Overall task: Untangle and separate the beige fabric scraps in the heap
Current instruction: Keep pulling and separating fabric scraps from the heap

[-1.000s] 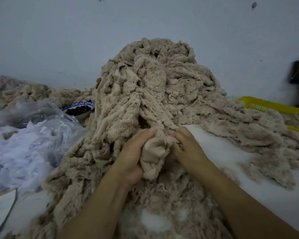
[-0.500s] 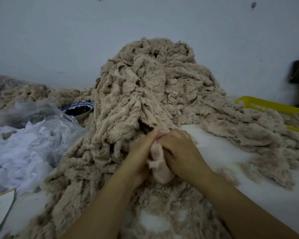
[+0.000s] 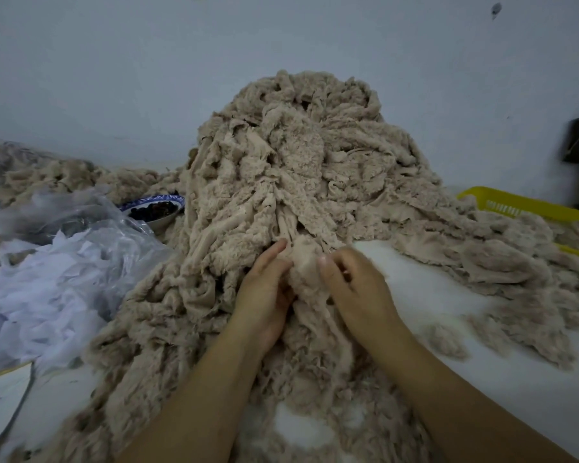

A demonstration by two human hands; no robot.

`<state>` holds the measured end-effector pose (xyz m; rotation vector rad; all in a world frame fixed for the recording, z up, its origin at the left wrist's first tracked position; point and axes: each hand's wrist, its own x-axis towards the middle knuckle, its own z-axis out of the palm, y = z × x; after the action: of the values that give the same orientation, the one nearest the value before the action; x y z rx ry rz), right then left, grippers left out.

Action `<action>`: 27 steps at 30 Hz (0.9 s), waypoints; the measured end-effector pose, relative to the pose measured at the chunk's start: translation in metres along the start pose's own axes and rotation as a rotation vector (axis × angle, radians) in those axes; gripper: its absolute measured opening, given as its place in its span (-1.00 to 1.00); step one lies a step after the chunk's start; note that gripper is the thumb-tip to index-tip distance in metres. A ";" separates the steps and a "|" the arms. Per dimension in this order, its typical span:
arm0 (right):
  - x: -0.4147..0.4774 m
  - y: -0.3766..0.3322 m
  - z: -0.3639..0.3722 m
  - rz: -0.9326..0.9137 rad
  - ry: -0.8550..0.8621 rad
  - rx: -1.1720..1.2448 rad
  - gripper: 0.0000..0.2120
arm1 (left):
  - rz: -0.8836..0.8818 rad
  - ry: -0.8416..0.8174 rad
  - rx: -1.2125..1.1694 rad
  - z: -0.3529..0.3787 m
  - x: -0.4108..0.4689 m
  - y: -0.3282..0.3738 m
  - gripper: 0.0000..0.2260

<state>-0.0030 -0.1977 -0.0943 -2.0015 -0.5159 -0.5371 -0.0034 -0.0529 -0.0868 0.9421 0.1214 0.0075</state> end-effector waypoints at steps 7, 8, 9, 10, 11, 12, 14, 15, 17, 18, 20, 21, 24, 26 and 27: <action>0.005 0.014 0.002 0.308 -0.140 0.184 -0.68 | 0.045 -0.037 0.255 0.009 -0.007 -0.015 -0.70; 0.006 0.014 0.001 0.321 -0.129 0.196 -0.66 | 0.052 -0.045 0.268 0.010 -0.007 -0.015 -0.69; 0.006 0.013 -0.001 0.330 -0.114 0.202 -0.66 | 0.063 -0.044 0.271 0.010 -0.007 -0.016 -0.69; 0.006 0.013 -0.002 0.331 -0.092 0.210 -0.66 | 0.077 -0.027 0.269 0.011 -0.007 -0.017 -0.70; 0.006 0.013 -0.003 0.319 -0.061 0.227 -0.67 | 0.088 0.008 0.257 0.011 -0.005 -0.019 -0.72; 0.006 0.012 -0.004 0.290 -0.024 0.225 -0.67 | 0.083 0.048 0.222 0.011 -0.002 -0.019 -0.74; 0.006 0.010 -0.005 0.213 0.020 0.161 -0.68 | 0.021 0.123 0.100 0.009 0.002 -0.018 -0.75; 0.006 0.009 -0.005 0.186 0.007 0.136 -0.69 | -0.016 0.126 0.047 0.008 0.002 -0.015 -0.73; 0.004 0.008 -0.004 0.169 -0.058 0.134 -0.73 | -0.122 0.047 0.007 0.007 -0.001 -0.009 -0.62; 0.003 0.008 -0.003 0.162 -0.093 0.142 -0.75 | -0.159 -0.014 0.047 0.008 -0.003 -0.007 -0.53; 0.002 0.007 0.000 0.146 -0.167 0.143 -0.77 | -0.153 -0.127 0.183 0.007 -0.005 -0.009 -0.49; 0.001 0.007 0.001 0.135 -0.208 0.134 -0.78 | -0.125 -0.137 0.242 0.007 -0.004 -0.011 -0.56; -0.001 0.007 0.003 0.126 -0.311 0.094 -0.70 | -0.080 -0.053 0.240 0.008 -0.003 -0.014 -0.77; -0.001 0.007 0.003 0.118 -0.340 0.078 -0.63 | -0.080 -0.024 0.193 0.007 -0.003 -0.013 -0.77; -0.001 0.007 0.003 0.108 -0.344 0.074 -0.61 | -0.081 -0.014 0.173 0.008 -0.003 -0.012 -0.74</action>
<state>0.0004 -0.1986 -0.1010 -2.0462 -0.6214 -0.1035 -0.0064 -0.0662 -0.0917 1.1093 0.1486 -0.0854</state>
